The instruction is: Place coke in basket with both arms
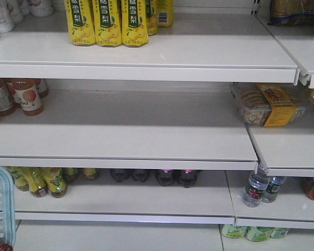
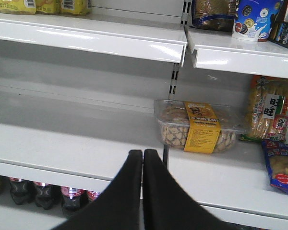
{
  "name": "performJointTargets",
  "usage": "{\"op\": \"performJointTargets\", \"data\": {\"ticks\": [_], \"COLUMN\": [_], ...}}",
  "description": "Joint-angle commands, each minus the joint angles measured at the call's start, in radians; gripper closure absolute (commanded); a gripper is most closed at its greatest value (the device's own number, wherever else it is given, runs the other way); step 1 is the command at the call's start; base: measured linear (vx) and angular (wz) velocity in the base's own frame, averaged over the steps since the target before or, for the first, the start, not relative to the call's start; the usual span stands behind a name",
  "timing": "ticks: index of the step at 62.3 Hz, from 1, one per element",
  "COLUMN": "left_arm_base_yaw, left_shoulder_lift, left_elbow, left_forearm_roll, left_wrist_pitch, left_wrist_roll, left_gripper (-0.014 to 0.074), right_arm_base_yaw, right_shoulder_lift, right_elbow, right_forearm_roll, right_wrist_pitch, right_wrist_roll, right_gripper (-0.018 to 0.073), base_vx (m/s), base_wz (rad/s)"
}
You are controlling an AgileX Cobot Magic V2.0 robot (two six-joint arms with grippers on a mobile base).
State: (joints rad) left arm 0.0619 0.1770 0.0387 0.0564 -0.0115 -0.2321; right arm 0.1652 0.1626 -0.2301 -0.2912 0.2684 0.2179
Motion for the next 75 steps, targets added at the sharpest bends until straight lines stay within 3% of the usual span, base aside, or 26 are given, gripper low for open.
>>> {"op": "performJointTargets", "data": {"ticks": [1,31,75], "left_arm_base_yaw": [0.000,0.000,-0.003], "left_shoulder_lift": [-0.022,-0.157,-0.205], "left_elbow": [0.007,0.010,0.010], "left_forearm_roll": [0.028,0.028,0.024], "left_wrist_pitch": [-0.108,0.030,0.084], "left_wrist_roll": [0.015,0.015,0.024], "left_gripper": [0.0602,0.0602,0.0602], "right_arm_base_yaw": [-0.004,-0.004,-0.004], "right_shoulder_lift": [0.012,0.012,0.012], "right_elbow": [-0.027,-0.027,-0.027], "right_forearm_roll": [-0.014,-0.014,-0.014], "right_wrist_pitch": [-0.074,-0.074,-0.074], "right_wrist_roll": [-0.005,-0.005,-0.005], "right_gripper": [0.0569,0.0569,0.0569], "base_vx": [0.00,0.00,0.00], "base_wz": [0.00,0.00,0.00]}}
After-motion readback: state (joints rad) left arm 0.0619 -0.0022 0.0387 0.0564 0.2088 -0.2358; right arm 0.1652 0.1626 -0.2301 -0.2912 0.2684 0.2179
